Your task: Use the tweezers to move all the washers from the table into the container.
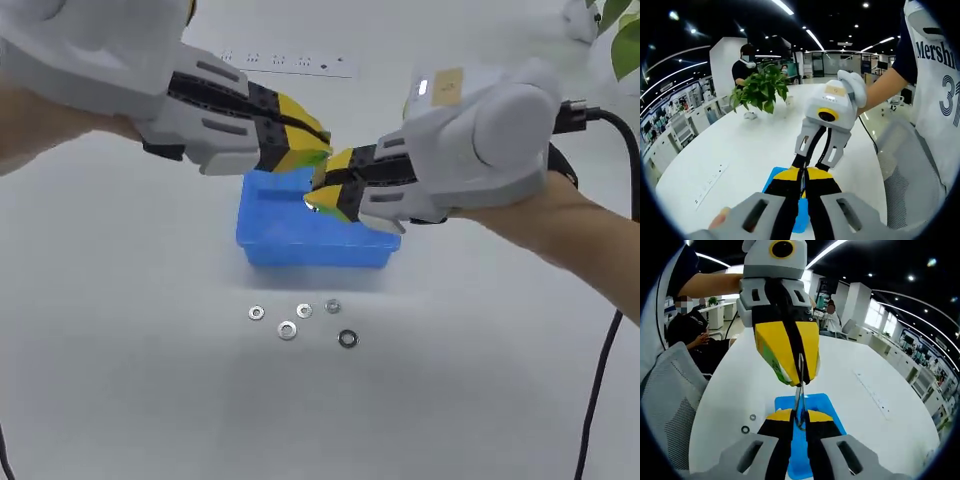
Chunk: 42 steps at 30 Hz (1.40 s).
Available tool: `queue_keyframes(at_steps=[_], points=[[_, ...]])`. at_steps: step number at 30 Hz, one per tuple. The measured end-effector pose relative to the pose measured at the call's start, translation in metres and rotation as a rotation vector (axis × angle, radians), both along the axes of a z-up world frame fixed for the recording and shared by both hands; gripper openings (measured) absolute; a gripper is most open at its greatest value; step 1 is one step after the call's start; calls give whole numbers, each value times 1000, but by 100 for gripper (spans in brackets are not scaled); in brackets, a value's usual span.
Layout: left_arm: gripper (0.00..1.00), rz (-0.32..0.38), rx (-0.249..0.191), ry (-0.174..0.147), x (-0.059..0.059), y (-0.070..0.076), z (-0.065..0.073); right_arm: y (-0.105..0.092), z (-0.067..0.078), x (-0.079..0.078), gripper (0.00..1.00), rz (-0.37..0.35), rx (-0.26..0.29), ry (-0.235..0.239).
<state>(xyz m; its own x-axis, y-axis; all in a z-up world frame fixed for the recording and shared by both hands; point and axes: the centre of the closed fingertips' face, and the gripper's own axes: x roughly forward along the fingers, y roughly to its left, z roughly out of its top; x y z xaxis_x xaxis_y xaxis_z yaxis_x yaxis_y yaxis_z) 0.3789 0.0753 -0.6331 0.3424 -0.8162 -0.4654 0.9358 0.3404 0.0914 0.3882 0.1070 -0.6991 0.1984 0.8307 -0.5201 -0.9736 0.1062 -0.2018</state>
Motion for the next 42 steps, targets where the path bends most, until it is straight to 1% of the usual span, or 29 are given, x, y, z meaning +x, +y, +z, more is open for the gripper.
queue_keyframes(at_steps=[4,5,7,9,11,12,13,15,16,18,21,24,28,33,35,36,38,39,41,42], points=[[7,0,6,25,6,0,-12,1,-13,7,10,5,-12,15],[7,1,9,33,14,3,-21,2,-18,9,10,5,-19,20],[7,5,14,40,16,4,-26,3,-26,12,10,7,-23,34],[7,10,5,73,16,3,-35,5,-31,14,10,10,-25,42],[7,9,18,68,18,4,-42,7,-38,15,10,18,-36,41],[7,9,19,73,19,4,-44,8,-42,15,10,23,-32,56],[7,14,21,80,24,6,-49,8,-43,15,10,23,-31,62],[7,18,26,90,26,8,-55,10,-49,17,10,24,-35,69],[7,20,26,93,28,8,-57,10,-56,22,10,24,-37,79],[7,25,24,104,30,10,-62,9,-60,23,10,21,-46,86],[7,29,24,113,33,9,-67,6,-65,25,10,16,-52,102],[7,29,13,124,33,7,-68,6,-65,26,10,11,-47,109],[7,30,26,125,35,7,-73,5,-71,27,10,8,-59,114],[7,30,33,142,33,7,-79,3,-76,25,10,8,-69,125],[7,34,33,139,34,7,-81,3,-78,26,10,3,-61,129],[8,36,34,142,34,7,-82,3,-78,26,10,4,-59,130],[8,37,72,139,34,10,-90,3,-78,26,10,0,-56,135],[8,30,81,133,32,9,-91,3,-78,26,10,1,-57,138],[8,21,74,137,29,7,-90,3,-78,24,10,12,-69,121],[8,22,78,125,29,8,-90,4,-78,25,10,13,-72,119]])
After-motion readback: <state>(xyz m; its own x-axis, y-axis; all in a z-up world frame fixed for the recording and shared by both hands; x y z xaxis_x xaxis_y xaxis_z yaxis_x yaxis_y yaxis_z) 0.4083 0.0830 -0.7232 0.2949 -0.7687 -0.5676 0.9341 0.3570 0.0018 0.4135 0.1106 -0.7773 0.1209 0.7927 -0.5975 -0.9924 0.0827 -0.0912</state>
